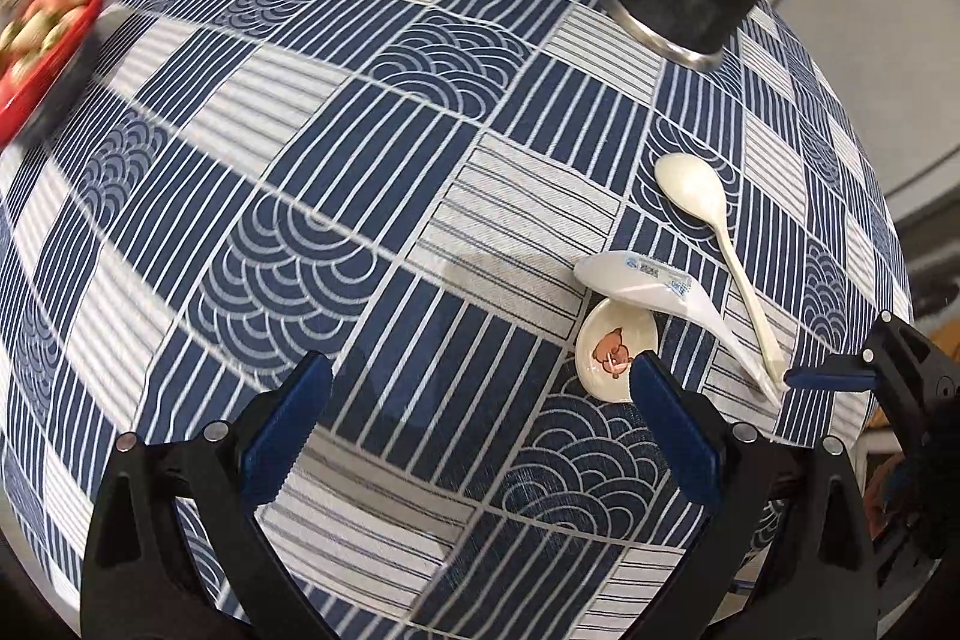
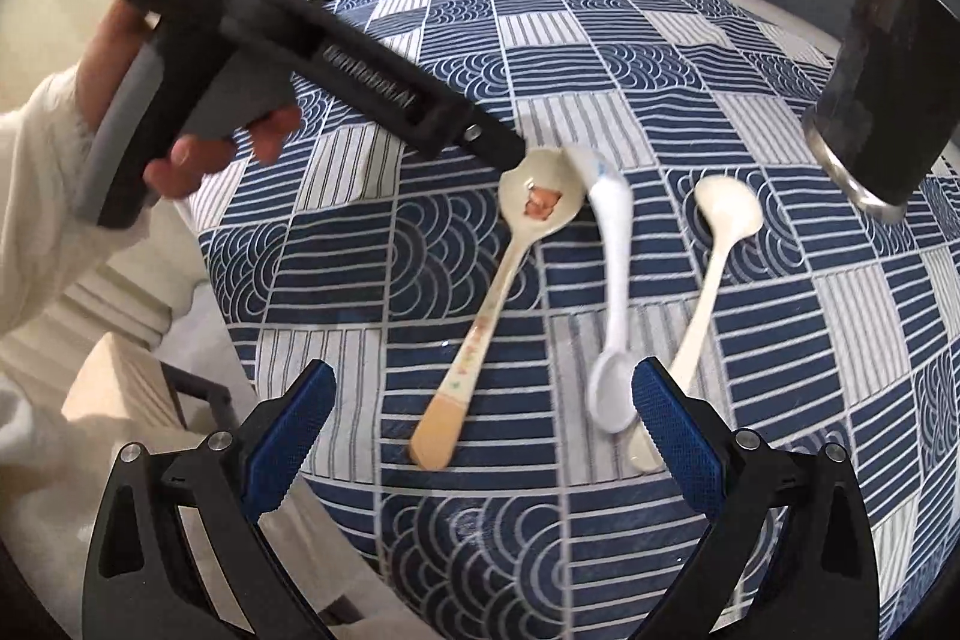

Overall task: Organize utensils
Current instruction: 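Close the right tool on the wooden handle of the printed ceramic spoon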

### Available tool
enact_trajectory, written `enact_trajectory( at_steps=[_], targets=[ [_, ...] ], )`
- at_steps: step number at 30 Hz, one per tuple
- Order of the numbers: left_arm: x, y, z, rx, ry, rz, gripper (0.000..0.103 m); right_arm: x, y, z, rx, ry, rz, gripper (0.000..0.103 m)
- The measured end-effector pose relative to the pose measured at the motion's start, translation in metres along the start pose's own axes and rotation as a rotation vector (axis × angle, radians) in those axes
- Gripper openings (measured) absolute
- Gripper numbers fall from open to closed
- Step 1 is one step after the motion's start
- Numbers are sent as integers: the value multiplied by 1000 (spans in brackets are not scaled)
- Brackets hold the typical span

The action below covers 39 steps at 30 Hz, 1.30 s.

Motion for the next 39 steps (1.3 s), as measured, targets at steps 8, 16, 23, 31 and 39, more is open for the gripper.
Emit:
enact_trajectory(
  at_steps=[8,16,23,31,39],
  targets=[
    [3,-7,10,-25,26,138,97,-7,6,6,7,59,32,94],
    [4,-7,23,-48,11,228,97,-15,9,20,0,56,61,66],
    [12,-8,28,-43,-22,296,98,-20,6,23,2,47,88,47],
    [15,-10,30,-36,-14,330,98,-14,4,21,-1,91,113,27],
    [21,-6,22,26,24,387,76,-6,3,21,-16,94,130,12]
  ],
)
Point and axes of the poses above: each gripper's, at about its wrist camera, not at the fingertips, and z roughly the way its jaws point, x to its right, y to its underside, the point moved 5 cm from there along z, roughly the way its jaws point, and after that the axes turned 3 degrees about z, right-handed, at the moved point
